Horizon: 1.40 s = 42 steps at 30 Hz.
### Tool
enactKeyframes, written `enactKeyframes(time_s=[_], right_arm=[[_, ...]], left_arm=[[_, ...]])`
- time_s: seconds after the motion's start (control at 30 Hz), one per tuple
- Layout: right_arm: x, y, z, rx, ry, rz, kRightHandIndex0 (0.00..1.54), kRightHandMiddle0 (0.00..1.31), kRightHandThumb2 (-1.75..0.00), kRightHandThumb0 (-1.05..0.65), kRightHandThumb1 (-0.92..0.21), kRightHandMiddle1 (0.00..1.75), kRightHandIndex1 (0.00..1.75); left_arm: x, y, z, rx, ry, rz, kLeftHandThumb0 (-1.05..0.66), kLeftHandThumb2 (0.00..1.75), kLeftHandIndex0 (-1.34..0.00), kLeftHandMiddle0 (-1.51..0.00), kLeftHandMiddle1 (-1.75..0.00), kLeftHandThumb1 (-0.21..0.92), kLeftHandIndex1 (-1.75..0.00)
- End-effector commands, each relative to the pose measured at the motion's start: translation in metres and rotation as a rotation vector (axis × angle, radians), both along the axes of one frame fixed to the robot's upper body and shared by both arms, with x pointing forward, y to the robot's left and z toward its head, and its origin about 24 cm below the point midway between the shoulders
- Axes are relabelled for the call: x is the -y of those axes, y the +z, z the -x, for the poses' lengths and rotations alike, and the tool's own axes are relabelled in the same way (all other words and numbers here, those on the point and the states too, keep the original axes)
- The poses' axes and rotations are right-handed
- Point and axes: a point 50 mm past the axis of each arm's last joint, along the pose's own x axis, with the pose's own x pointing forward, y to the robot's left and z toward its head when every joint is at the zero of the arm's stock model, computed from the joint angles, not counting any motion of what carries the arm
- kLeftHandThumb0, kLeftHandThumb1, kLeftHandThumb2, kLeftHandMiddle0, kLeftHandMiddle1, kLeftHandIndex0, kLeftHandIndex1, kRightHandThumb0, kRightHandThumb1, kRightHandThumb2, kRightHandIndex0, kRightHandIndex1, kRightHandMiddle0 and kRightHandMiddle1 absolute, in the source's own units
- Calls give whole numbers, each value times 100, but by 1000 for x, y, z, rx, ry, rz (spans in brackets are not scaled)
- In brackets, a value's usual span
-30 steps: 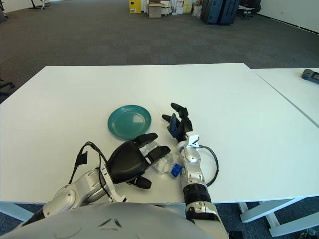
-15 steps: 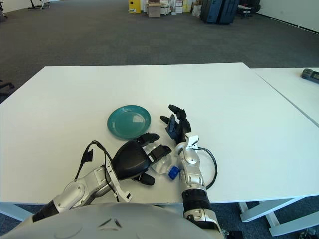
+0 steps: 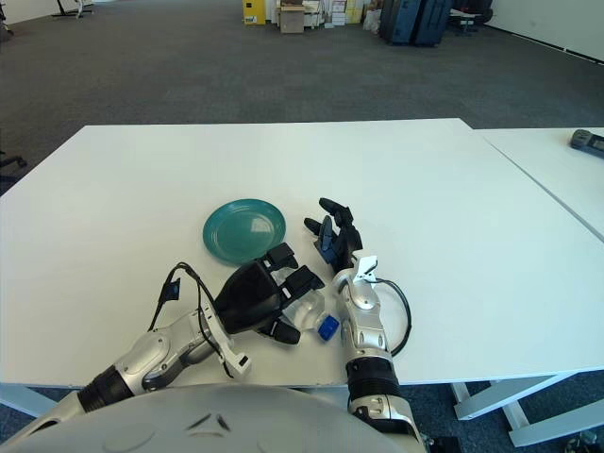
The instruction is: Put the bottle into the plate.
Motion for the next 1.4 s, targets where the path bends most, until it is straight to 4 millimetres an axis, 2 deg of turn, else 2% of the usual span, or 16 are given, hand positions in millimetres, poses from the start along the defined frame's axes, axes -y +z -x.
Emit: enactKeyframes(time_s=[0.0,0.27,0.43,0.5,0.6,0.7,0.8,0.9,1.07,1.1,1.13,1.33,1.37], right_arm=[[4,-25,14,-140,-12,-25,53,7,-85,-66,-92,87,37],[7,-27,12,-127,5,-4,56,9,-83,-68,-92,87,38],[9,-28,13,-95,20,20,57,8,-83,-69,-92,87,38],[10,-29,13,-86,18,24,58,8,-83,-69,-92,87,39],[10,-30,13,-78,14,25,59,8,-83,-68,-92,87,39],[10,-31,14,-68,6,28,60,7,-84,-67,-92,87,40],[10,-31,14,-64,-1,31,61,6,-85,-67,-92,89,44],[11,-32,14,-67,-6,36,62,6,-86,-67,-92,90,46],[11,-32,13,-74,-6,49,61,4,-87,-67,-92,89,47],[11,-32,13,-73,-5,53,60,4,-88,-67,-92,89,47],[11,-31,13,-73,-4,55,59,3,-88,-67,-92,89,47],[12,-32,13,-88,-4,67,56,2,-90,-67,-92,89,45],[12,-32,13,-92,-6,68,55,1,-91,-67,-92,89,44]], left_arm=[[-1,2,-6,20,24,90,-91,74,-7,-29,-174,92,-157],[0,1,-6,15,24,169,-87,71,-12,-39,-175,92,-166],[-2,-6,-9,-4,12,178,-79,67,-13,-41,-175,92,-169],[-3,-7,-10,-1,9,164,-70,61,-13,-40,-175,92,-171],[-4,-9,-11,4,8,157,-47,58,-19,-37,-175,90,-173],[-5,-10,-11,10,5,145,-40,57,-21,-36,-175,88,-174],[-7,-11,-12,15,-1,121,-13,75,-18,-36,-175,76,-168],[-8,-13,-12,30,-17,73,-5,77,-16,-35,-175,75,-166],[-12,-16,-14,71,-49,-14,-1,63,-7,-28,-173,86,-168],[-13,-16,-15,77,-55,-28,-8,61,-10,-25,-166,87,-169],[-13,-16,-15,80,-59,-35,-21,56,-14,-22,-149,89,-172],[-18,-16,-18,106,-85,-114,-33,52,-18,-22,-111,92,-174],[-19,-15,-18,106,-88,-122,-44,58,-13,-23,-101,87,-159]])
